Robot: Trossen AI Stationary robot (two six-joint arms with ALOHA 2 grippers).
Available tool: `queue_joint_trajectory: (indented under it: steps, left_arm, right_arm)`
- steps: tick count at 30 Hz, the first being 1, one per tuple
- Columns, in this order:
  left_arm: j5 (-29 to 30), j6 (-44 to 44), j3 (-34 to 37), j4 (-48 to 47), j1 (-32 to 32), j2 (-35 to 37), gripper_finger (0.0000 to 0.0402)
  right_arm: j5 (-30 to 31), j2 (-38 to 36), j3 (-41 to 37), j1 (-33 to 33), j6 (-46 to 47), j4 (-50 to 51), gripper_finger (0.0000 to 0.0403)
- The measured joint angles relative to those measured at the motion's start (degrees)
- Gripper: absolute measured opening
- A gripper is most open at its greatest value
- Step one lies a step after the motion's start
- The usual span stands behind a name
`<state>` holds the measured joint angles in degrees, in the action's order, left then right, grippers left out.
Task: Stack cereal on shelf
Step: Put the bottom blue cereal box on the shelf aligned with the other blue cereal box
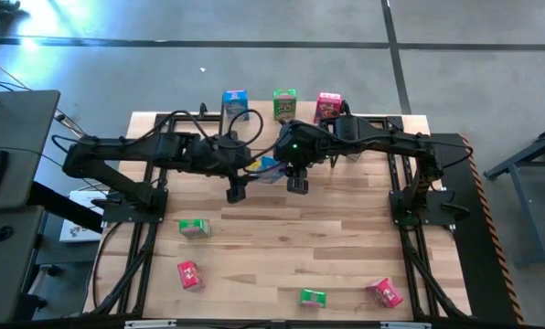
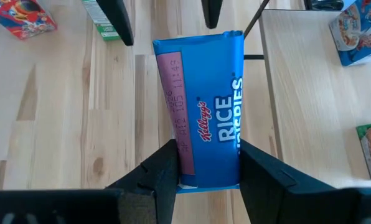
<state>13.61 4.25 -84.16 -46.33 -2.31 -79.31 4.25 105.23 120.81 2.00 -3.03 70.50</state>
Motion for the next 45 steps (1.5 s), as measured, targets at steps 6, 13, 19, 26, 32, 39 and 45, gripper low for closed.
queue_joint_trajectory:
  steps: [6,13,19,26,32,39,45]
  left_arm:
    - [0.4,0.0,0.0,0.1,0.1,-0.7,0.0214]
    - [0.6,0.0,0.0,0.3,0.4,-1.5,0.0214]
    - [0.6,-0.4,0.0,0.4,1.3,-1.7,0.0214]
    - [0.3,-0.6,0.0,0.5,1.6,-1.7,0.0214]
    - [-1.2,-3.4,0.0,4.5,1.6,-1.7,0.0214]
    - [-1.3,-3.4,0.0,5.3,1.6,-1.7,0.0214]
    - [-1.4,-3.4,0.0,4.2,1.6,-1.7,0.0214]
  right_arm:
    - [-0.3,0.0,0.0,0.0,-0.9,0.0,0.0138]
    - [-1.3,0.0,0.0,-0.2,-2.4,-0.2,0.0138]
    - [-1.4,0.0,0.0,-0.2,-3.3,-0.6,0.0138]
    - [-2.3,0.0,0.0,-0.2,-4.7,-0.7,0.0138]
    - [-3.4,0.0,0.0,-0.2,-5.6,-3.7,0.0138]
    - [-3.4,0.0,0.0,-0.2,-4.8,-3.1,0.0138]
    - [-3.3,0.0,0.0,-0.2,-4.5,-3.1,0.0138]
